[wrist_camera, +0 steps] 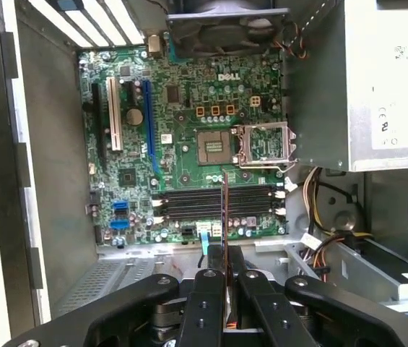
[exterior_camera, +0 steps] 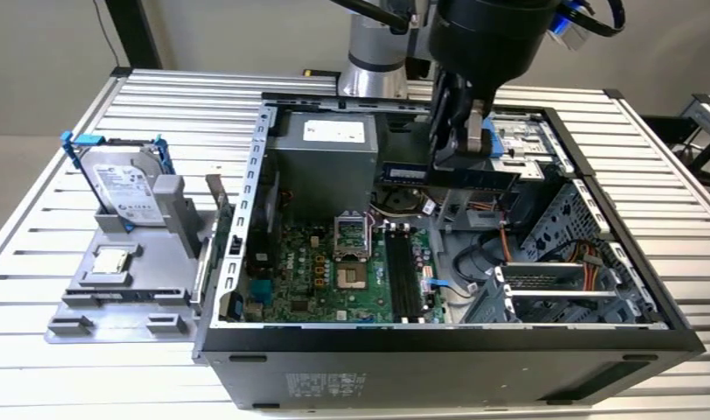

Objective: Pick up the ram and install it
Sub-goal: 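Pick up the ram and move it above insertion slot, then insert the ram into the slot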

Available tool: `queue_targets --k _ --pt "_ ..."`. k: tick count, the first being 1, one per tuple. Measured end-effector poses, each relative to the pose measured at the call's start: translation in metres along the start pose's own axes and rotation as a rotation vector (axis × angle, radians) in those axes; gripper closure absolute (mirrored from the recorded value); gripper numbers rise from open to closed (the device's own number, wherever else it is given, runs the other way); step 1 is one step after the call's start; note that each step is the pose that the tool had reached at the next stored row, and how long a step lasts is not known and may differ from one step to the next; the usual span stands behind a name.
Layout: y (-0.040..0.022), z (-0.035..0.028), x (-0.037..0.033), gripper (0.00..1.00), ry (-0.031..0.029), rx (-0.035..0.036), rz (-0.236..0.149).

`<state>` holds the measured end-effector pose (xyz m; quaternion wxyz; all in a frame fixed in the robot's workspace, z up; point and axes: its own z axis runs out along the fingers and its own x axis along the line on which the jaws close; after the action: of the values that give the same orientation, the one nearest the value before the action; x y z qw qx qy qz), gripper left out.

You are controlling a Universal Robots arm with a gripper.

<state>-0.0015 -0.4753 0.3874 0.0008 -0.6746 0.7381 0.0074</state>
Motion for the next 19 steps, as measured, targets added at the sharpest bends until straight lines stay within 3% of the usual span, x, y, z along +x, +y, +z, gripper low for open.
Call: queue_targets --k 6,19 --pt "-0.0015 0.0000 -0.0050 1.00 0.0001 0.0000 0.000" --pt "-0.0014 0.0002 -0.0050 1.00 0.0001 0.0001 0.000"
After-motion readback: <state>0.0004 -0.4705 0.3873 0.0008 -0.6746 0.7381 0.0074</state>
